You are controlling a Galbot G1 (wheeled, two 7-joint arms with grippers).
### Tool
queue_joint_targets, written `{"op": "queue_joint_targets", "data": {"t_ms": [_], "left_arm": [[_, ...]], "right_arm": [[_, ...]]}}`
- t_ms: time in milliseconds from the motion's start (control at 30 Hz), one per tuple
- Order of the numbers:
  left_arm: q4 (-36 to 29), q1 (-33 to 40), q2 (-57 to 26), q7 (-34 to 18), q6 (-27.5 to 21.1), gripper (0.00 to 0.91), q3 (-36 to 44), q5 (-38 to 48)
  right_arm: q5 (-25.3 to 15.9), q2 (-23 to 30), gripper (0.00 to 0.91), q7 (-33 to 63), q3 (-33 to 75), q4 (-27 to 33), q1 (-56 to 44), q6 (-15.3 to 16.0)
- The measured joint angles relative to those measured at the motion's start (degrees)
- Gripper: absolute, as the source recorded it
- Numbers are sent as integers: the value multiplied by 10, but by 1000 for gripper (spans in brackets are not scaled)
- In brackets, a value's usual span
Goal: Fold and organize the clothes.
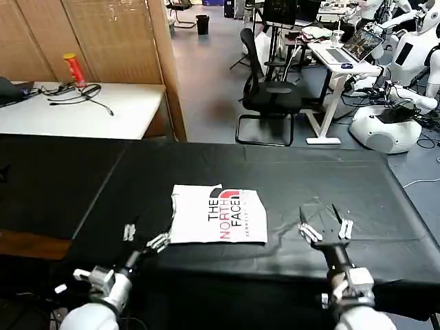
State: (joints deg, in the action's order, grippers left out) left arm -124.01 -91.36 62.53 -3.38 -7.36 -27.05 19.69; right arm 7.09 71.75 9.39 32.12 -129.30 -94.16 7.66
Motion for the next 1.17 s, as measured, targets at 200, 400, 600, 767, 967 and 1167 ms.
{"op": "queue_joint_targets", "data": {"t_ms": [200,400,600,767,967,1167], "left_arm": [[-26,-81,-7,-8,4,878,-24,-7],[-49,-158,-7,-17,19,878,-50,-8],[-69,-216,-8,-28,18,878,-72,7],[-87,-236,-6,-36,-6,878,-80,25],[-96,-246,-7,-38,-15,878,-96,37],[-93,-245,-8,-35,-15,878,-101,37]], "right_arm": [[-12,15,878,46,2,-33,-107,-39],[-34,29,878,80,-13,-59,-192,-51],[-36,34,878,107,-23,-82,-256,-55],[-30,37,878,130,-33,-92,-296,-55],[-29,38,878,130,-40,-93,-314,-53],[-29,38,878,129,-41,-94,-320,-53]]}}
